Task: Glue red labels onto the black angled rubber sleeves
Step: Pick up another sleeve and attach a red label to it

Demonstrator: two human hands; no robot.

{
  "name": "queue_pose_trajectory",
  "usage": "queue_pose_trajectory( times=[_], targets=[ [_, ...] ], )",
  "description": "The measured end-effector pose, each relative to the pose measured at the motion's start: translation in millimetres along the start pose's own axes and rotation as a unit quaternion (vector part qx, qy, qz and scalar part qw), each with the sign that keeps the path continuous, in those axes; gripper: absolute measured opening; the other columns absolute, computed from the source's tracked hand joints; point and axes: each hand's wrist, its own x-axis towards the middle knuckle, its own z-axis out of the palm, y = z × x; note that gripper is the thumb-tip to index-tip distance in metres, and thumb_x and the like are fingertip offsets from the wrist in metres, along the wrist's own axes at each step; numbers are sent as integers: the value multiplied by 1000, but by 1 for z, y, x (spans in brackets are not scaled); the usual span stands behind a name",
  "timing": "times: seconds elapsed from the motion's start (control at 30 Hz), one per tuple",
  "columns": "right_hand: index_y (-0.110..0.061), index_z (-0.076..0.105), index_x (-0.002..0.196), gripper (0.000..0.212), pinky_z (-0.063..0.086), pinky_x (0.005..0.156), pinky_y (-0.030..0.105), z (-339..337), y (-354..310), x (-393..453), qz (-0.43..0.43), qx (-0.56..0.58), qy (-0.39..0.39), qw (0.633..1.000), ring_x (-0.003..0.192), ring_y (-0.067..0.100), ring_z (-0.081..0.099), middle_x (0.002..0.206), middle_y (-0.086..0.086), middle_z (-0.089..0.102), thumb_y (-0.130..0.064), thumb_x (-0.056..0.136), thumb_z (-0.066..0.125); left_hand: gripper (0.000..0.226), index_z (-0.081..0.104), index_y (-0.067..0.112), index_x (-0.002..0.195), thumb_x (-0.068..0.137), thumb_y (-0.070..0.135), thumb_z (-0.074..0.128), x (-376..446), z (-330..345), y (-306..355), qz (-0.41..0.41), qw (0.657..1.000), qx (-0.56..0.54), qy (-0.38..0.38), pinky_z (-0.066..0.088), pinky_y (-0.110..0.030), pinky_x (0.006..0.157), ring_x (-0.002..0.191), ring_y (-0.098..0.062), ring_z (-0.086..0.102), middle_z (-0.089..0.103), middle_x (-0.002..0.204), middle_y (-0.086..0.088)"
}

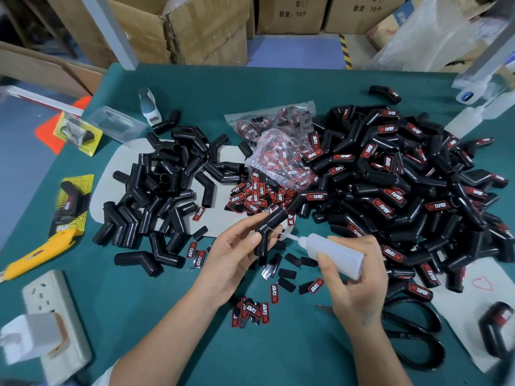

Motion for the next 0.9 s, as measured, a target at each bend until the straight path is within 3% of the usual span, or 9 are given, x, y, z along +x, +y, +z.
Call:
queue_pose_trajectory(
  times=[0.13,0.3,0.5,0.9],
  targets=[
    [-17,62,110,21,45,80,14,-1,1,0,8,5,8,1000,97,2,57,97,6,63,-24,91,69,47,64,7,141,96,14,75,0,0,1,-1,1000,-9,-4,55,-31,103,130,-35,64,64,139,-26],
    [-24,62,112,23,44,82,13,-1,0,0,8,0,-2,1000,98,0,57,95,10,65,-26,90,68,48,65,7,140,95,16,78,0,1,1,-2,1000,-8,-2,56,-30,101,127,-33,67,65,137,-27],
    [-12,62,107,21,42,84,11,0,0,0,6,-9,1,1000,100,-3,56,94,15,65,-24,90,68,42,64,7,140,98,10,70,0,0,-2,1,1000,-8,-5,55,-32,104,131,-36,63,64,139,-27],
    [-14,63,106,20,42,84,12,-2,-1,0,6,-8,6,1000,97,-1,56,93,11,65,-24,90,68,48,61,5,143,98,15,74,1,-3,-2,5,1000,-20,-19,54,-32,104,133,-37,61,61,140,-30]
  ],
)
